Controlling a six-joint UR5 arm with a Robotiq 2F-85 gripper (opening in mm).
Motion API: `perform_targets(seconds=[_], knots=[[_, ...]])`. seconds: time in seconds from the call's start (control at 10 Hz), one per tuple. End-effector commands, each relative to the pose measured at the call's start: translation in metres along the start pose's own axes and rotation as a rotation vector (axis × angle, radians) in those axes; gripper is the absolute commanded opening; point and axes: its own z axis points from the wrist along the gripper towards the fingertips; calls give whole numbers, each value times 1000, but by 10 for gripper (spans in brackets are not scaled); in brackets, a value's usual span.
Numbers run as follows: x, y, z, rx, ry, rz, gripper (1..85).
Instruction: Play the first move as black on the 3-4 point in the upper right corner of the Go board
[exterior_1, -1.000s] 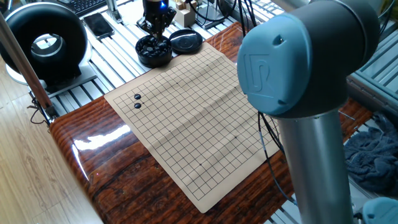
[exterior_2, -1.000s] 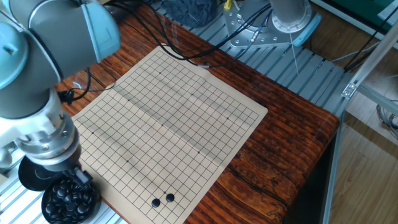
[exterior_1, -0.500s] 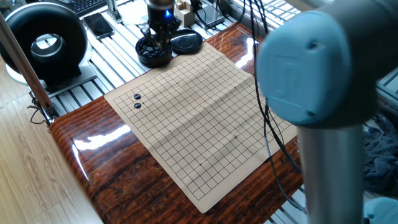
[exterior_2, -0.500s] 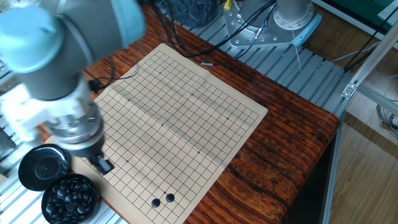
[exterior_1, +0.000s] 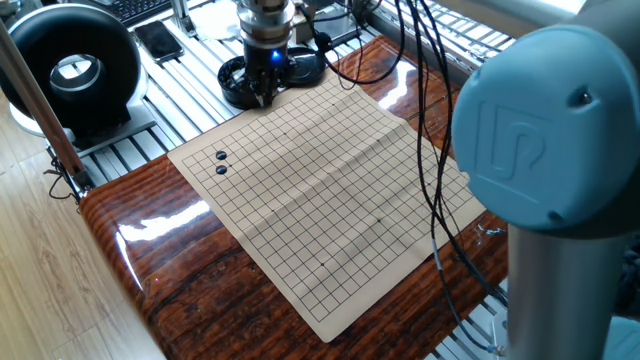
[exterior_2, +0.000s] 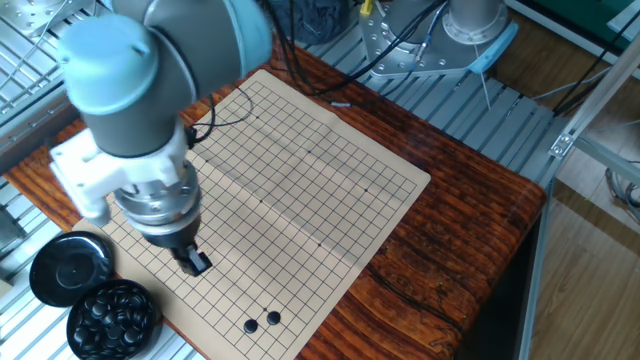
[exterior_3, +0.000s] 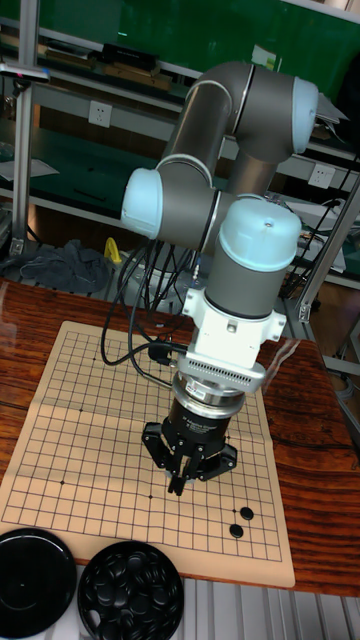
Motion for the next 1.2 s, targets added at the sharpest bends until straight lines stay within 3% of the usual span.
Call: perform_targets(seconds=[0.0,0.3,0.5,0.6,0.8,0.9,1.1], knots=[[7,1,2,0,9,-41,13],[5,-6,1,26,3,-72,13],[-3,-9,1,40,-30,-87,13],[5,-13,-2,55,-5,-66,13],[34,0,-25,1,26,-33,13],[45,7,-28,-37,33,-10,13],[60,6,-27,-50,26,1,13]])
